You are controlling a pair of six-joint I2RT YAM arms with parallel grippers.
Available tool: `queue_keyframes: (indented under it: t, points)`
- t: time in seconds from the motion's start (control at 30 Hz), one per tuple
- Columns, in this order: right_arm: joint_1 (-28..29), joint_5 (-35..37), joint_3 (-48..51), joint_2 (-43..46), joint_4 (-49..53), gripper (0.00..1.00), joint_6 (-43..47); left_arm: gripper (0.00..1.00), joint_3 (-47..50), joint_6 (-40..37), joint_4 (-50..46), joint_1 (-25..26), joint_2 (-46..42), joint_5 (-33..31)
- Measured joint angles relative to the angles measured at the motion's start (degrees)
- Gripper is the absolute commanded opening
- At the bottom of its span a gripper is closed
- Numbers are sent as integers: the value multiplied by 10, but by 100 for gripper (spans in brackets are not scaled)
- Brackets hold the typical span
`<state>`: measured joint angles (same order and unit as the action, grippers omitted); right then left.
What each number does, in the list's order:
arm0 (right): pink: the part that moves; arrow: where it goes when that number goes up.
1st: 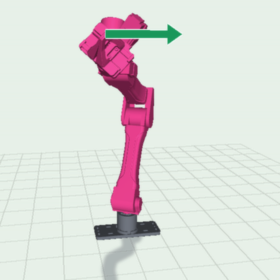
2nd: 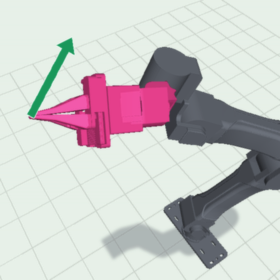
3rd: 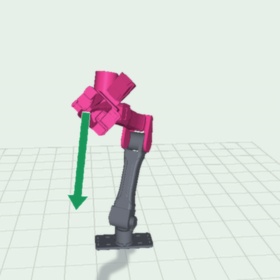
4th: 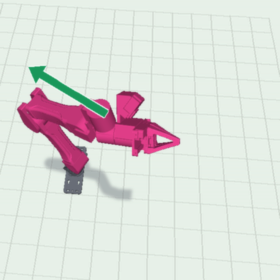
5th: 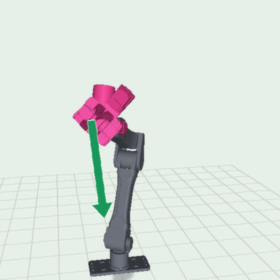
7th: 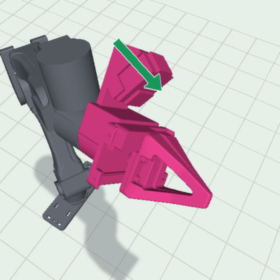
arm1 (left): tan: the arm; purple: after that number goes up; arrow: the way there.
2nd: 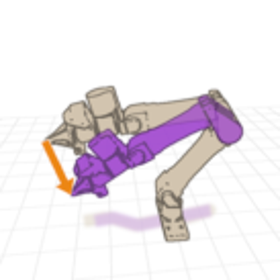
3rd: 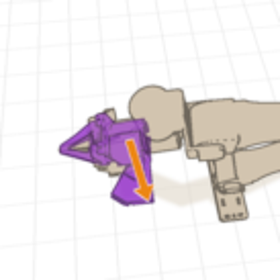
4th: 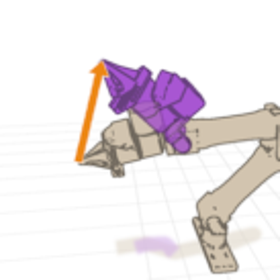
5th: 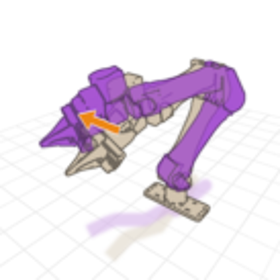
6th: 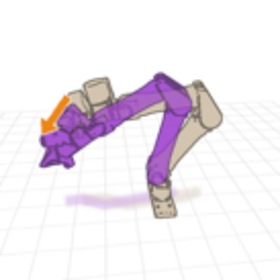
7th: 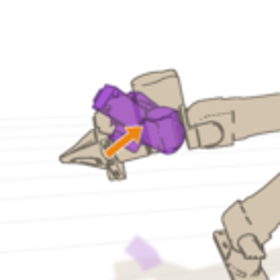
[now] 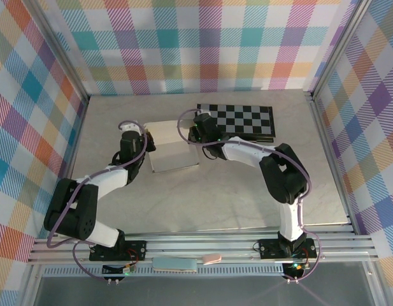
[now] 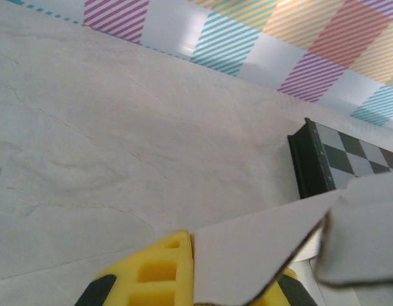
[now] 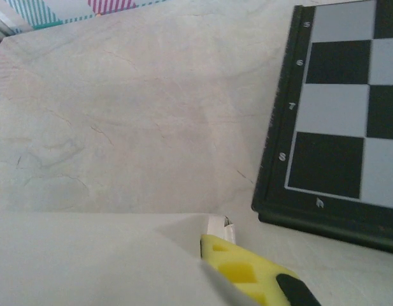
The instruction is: Fold the paper box
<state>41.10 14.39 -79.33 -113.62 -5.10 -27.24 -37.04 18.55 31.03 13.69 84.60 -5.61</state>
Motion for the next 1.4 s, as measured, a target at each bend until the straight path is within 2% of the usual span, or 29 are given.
queue_keyframes:
  t: [0.27,0.57,0.77,1.27,1.4]
  points:
    - [0,-7,-2,-32,-44,0,69,0,52,0,175,-34,94,50]
    - [-6,-5,-2,-40,-87,0,129,0,70,1,322,-41,161,62]
    - [-9,-1,-1,-56,-110,0,145,0,72,3,339,-38,170,57]
    - [-15,-5,40,-56,-161,0,157,0,114,3,368,15,166,-22]
    - [-16,-12,52,-46,-159,9,152,0,117,3,360,23,157,-36]
